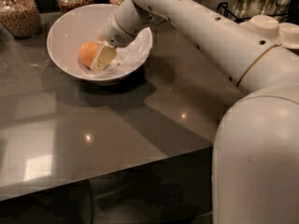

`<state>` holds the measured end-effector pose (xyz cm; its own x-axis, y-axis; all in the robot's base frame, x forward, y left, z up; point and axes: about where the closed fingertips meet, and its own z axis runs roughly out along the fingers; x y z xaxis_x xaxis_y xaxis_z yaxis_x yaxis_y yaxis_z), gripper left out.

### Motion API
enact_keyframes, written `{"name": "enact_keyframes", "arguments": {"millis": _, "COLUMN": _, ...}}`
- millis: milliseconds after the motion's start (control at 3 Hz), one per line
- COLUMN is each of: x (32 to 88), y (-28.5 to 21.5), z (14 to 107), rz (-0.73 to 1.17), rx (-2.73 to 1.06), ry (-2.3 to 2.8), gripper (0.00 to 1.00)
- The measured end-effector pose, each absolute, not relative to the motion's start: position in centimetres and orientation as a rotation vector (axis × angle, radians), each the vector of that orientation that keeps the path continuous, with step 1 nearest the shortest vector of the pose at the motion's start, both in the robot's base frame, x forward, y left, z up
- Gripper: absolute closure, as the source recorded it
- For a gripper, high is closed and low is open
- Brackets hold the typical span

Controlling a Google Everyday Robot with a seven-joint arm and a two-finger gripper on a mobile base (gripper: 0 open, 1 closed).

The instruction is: Pick orange from white bowl

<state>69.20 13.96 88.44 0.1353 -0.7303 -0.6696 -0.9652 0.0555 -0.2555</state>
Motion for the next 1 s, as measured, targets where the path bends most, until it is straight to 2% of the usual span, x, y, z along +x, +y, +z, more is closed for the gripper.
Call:
{"name": "enact_keyframes", "arguments": {"millis": 667, "x": 70.92, "y": 15.65, "z": 86.72, "rz": 0.452, "rx": -1.776, "ry": 1.636, "gripper": 0.3}}
{"name": "enact_keyframes", "arguments": {"millis": 1000, "x": 70.96, "y": 15.67, "z": 86.55, "rz": 0.452, "rx": -1.778, "ry": 1.636, "gripper": 0.36}}
